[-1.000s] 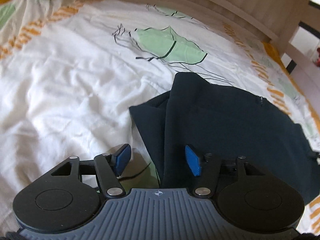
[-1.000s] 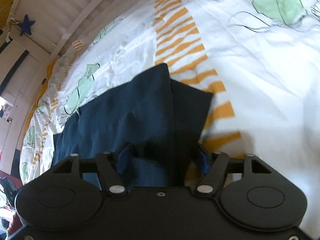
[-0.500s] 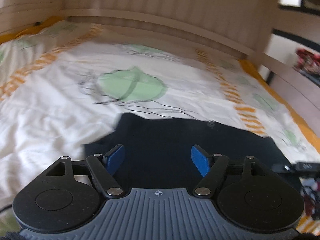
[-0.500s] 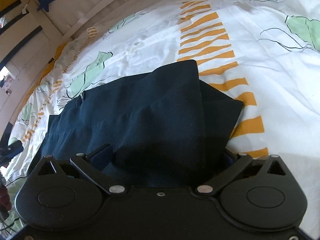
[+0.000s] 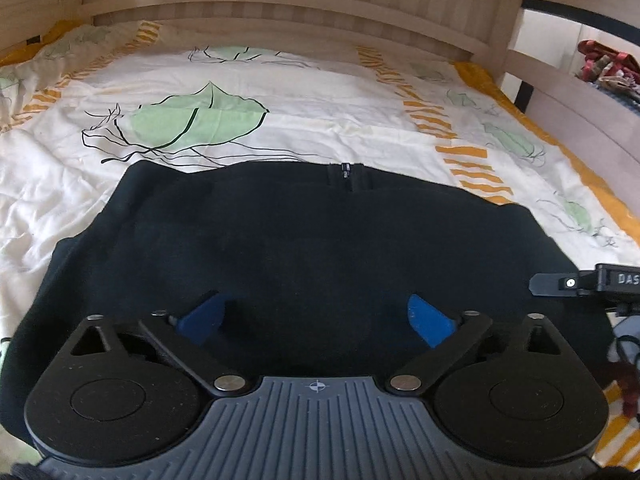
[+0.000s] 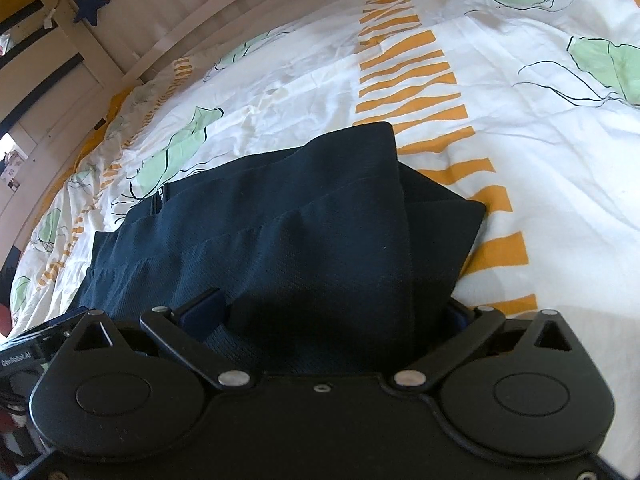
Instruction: Fold large clothes
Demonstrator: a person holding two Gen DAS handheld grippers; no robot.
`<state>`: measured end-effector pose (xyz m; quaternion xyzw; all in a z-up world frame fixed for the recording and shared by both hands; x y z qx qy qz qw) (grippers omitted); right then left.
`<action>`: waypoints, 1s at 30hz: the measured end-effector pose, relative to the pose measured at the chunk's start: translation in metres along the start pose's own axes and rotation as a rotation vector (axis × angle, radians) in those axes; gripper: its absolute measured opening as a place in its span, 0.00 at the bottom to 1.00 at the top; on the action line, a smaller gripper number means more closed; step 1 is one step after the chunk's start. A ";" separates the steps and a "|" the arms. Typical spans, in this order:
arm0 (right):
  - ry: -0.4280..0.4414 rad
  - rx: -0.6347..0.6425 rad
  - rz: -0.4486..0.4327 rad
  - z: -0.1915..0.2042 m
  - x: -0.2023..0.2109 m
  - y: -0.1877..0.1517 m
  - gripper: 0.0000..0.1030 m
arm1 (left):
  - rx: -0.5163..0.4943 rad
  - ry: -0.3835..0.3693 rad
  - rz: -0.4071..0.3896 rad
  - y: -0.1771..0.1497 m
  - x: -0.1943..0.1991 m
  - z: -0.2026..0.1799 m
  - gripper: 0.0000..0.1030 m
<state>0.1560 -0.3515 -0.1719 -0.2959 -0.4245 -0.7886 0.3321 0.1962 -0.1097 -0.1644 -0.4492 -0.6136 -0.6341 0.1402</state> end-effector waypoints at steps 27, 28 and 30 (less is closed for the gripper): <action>-0.028 0.034 0.000 0.002 -0.003 0.001 1.00 | -0.048 0.024 -0.158 -0.020 0.027 -0.021 0.44; -0.027 0.033 0.000 0.002 -0.003 0.001 1.00 | -0.051 0.000 -0.159 -0.021 0.029 -0.024 0.33; -0.027 0.033 0.000 0.002 -0.003 0.001 1.00 | -0.048 -0.025 -0.162 -0.024 0.031 -0.027 0.24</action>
Point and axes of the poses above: each gripper's, at about its wrist camera, not at the fingertips, and x roughly against the way its jaws point, z to its left, y to its top, the point moved 9 cm from there along -x, roughly the way its jaws point, and after that the axes turned 6 degrees about z, right-handed, at the moved point
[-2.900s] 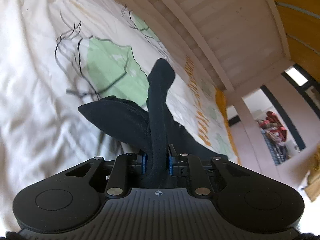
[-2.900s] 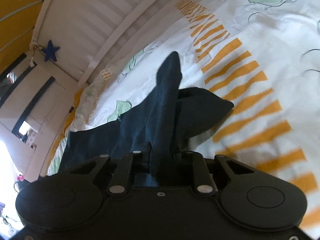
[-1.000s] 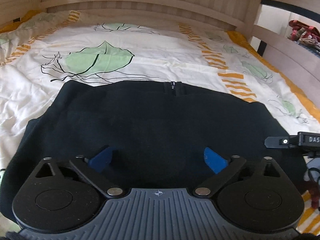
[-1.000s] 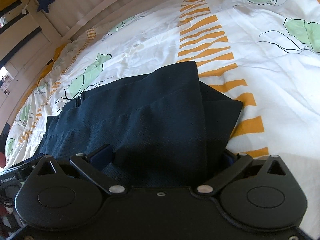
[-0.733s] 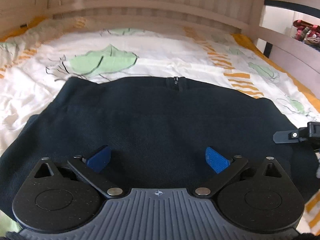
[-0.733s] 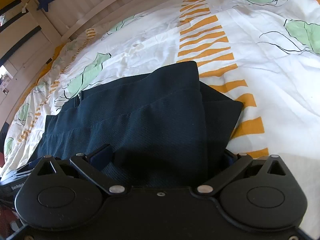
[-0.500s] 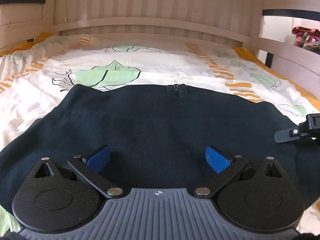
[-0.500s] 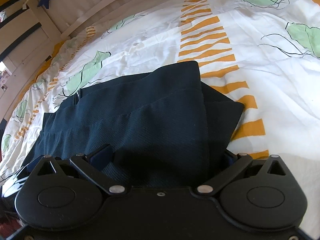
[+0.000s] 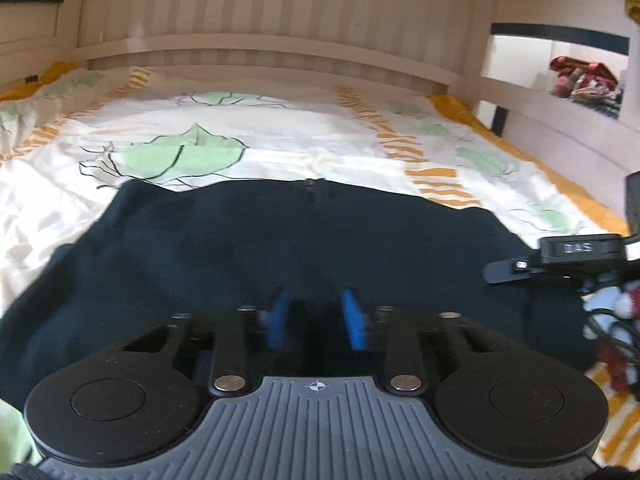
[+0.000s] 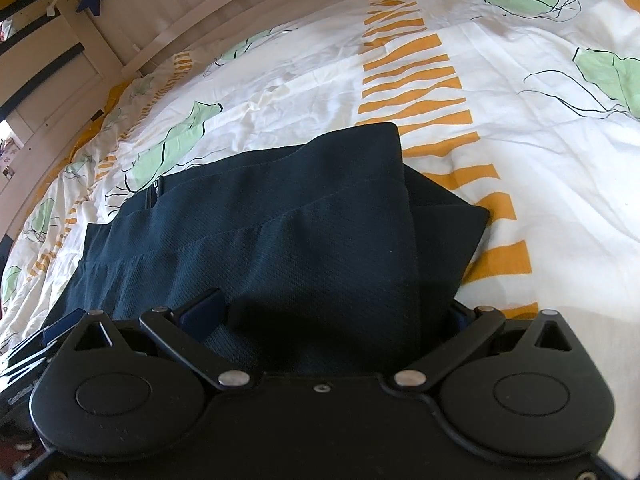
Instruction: Fold large clothes
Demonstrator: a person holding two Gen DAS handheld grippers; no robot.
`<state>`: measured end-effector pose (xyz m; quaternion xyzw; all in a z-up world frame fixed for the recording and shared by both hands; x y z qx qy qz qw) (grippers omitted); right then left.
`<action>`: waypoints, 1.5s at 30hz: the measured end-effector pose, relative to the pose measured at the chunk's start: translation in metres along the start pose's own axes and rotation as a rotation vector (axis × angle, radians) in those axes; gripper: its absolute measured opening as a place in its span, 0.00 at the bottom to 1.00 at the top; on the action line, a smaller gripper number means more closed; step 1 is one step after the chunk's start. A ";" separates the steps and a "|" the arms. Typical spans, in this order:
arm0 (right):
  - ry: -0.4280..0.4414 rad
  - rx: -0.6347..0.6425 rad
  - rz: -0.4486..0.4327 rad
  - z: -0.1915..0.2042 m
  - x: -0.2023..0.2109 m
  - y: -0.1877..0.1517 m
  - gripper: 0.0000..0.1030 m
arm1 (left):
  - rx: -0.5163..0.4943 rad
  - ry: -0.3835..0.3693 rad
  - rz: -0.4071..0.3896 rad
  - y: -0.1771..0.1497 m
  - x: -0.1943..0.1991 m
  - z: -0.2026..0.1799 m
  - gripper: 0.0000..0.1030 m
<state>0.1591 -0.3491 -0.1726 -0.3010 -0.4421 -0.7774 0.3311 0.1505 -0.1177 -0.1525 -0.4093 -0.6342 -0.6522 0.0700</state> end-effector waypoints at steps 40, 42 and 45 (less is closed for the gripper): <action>0.310 -0.246 -0.017 0.042 0.080 0.026 0.23 | 0.055 -0.014 0.013 -0.017 -0.017 0.008 0.23; 0.344 -0.221 -0.007 0.066 0.085 0.037 0.23 | 0.062 -0.020 0.017 -0.017 -0.016 0.009 0.23; 0.416 -0.216 0.037 0.103 0.081 0.046 0.23 | 0.068 -0.032 0.031 -0.016 -0.014 0.013 0.23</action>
Point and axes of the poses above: each gripper's, at about its wrist camera, not at the fingertips, and x roughly against the way its jaws point, z to its left, y to its top, the point moved 9 cm from there along -x, roughly the way its jaws point, and after that the axes turned 6 degrees about z, right-handed, at the moved point
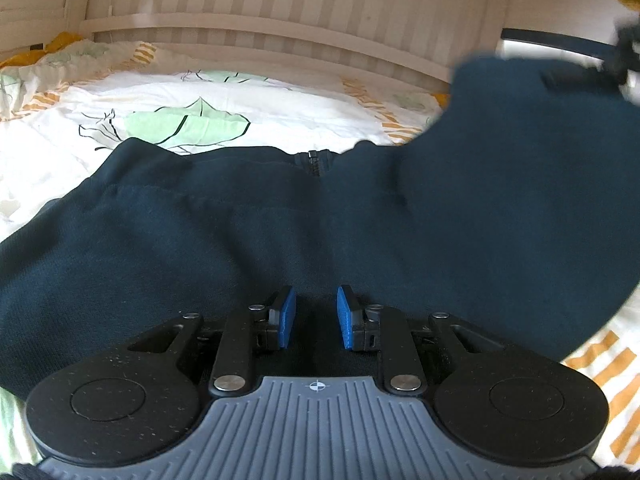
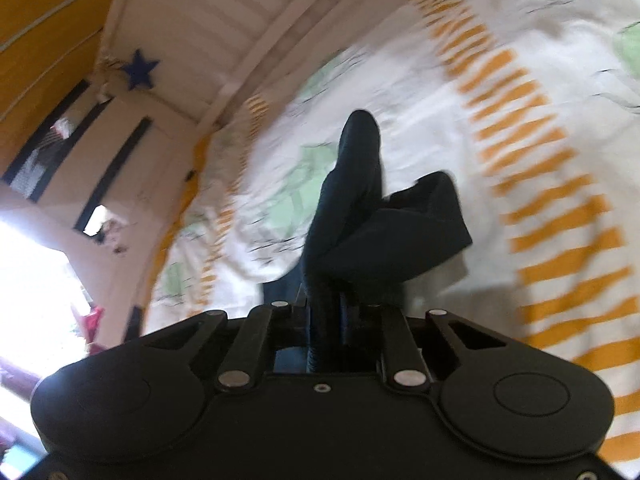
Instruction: Fold large clothes
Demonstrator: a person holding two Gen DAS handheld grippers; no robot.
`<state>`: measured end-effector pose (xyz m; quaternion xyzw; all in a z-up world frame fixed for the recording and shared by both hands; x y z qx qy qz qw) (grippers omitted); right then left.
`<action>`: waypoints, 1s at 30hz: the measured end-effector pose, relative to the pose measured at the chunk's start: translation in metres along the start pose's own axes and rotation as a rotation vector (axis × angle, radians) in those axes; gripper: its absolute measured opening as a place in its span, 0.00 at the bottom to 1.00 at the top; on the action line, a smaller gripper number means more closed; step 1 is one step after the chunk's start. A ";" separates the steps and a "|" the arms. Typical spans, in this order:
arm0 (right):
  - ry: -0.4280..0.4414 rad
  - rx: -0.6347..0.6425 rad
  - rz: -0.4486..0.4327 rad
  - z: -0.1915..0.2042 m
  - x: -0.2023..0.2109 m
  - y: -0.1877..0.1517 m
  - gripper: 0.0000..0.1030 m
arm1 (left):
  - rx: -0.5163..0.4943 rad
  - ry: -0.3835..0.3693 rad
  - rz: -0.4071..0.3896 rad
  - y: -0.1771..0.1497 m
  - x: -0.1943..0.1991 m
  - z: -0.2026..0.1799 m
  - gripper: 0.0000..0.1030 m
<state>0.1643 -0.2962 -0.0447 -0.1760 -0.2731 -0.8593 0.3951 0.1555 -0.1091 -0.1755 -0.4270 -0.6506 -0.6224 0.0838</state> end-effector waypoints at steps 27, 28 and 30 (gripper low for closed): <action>0.208 0.110 0.459 0.108 -0.245 -0.074 0.73 | 0.129 -0.052 0.193 -0.051 0.104 0.060 0.23; 0.228 0.120 0.454 0.115 -0.238 -0.072 0.79 | 0.111 -0.060 0.182 -0.046 0.108 0.059 0.23; 0.262 0.164 0.427 0.131 -0.220 -0.064 0.79 | 0.050 -0.066 0.155 -0.042 0.121 0.051 0.23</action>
Point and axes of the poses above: each gripper's, at about its wrist camera, not at the fingertips, and x roughly against the way its jaws point, z to its left, y to its top, the point moved 9 cm from there along -x, roughly the way its jaws point, and after that the axes turned 6 degrees about z, right-handed, at the moved point
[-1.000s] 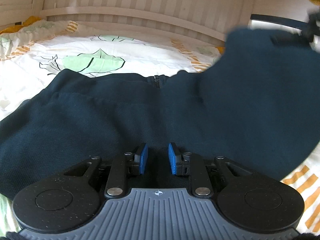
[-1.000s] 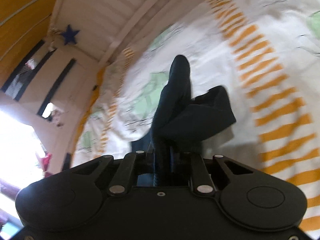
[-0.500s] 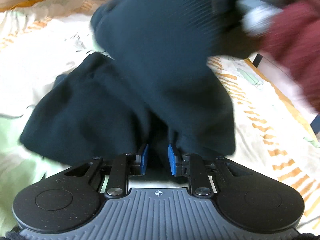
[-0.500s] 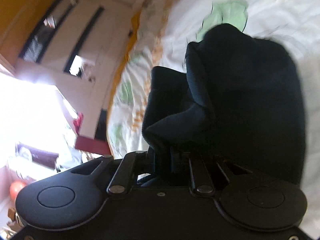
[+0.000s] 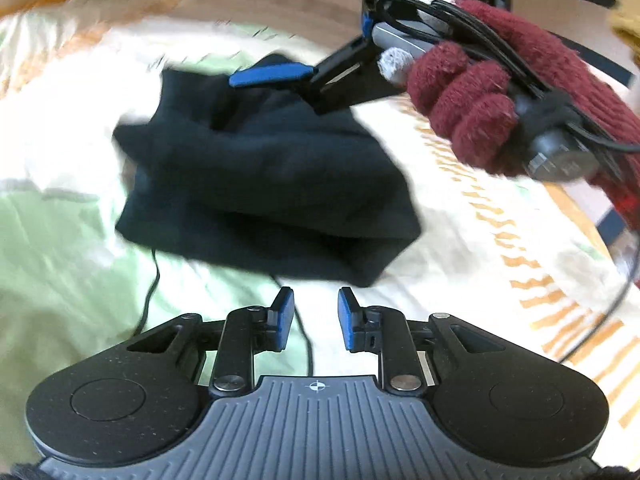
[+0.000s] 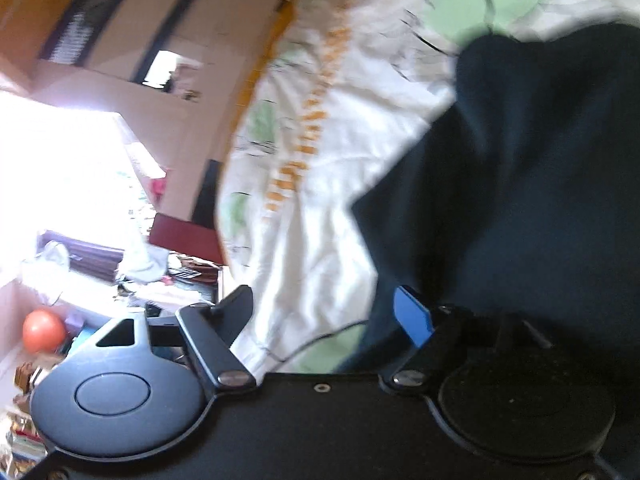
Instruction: Fold large clothes
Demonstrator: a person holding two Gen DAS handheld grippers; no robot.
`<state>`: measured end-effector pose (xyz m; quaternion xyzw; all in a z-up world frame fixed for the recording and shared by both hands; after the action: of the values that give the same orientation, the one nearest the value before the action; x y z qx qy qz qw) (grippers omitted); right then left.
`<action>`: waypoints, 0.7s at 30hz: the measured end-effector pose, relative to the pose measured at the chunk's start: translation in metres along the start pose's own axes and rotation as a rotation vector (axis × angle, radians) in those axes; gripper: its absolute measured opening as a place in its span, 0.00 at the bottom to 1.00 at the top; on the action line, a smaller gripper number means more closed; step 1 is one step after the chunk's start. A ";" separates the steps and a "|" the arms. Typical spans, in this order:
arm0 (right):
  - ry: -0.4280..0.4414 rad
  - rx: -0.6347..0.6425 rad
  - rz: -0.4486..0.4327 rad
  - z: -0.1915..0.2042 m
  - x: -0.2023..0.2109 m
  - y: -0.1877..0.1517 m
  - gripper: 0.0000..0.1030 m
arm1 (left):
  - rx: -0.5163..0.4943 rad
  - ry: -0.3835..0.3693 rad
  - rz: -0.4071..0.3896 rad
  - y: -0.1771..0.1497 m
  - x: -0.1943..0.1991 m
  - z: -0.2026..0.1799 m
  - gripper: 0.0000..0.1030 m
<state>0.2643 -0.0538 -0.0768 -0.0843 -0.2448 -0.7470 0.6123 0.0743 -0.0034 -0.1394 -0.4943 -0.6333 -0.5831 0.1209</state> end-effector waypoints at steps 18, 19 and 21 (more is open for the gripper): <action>-0.402 0.273 -0.333 -0.025 0.111 -0.001 0.83 | -0.104 0.188 -0.180 0.059 -0.034 0.015 0.32; -0.421 0.285 -0.334 -0.028 0.111 -0.004 0.83 | -0.036 0.193 -0.139 0.053 -0.046 0.032 0.33; -0.469 0.317 -0.339 -0.031 0.110 -0.007 0.87 | 0.080 0.134 -0.120 0.047 -0.052 0.052 0.32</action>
<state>0.2368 -0.1635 -0.0592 -0.1157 -0.5030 -0.7512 0.4116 0.1572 0.0077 -0.1633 -0.4102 -0.6748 -0.5954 0.1477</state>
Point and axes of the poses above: each gripper's, at about its wrist camera, not at the fingertips, and x roughly against the way its jaws point, z to its left, y to its top, the point moved 9 cm from there along -x, roughly the way its jaws point, and after that the axes turned 6 degrees about z, right-handed, at the moved point
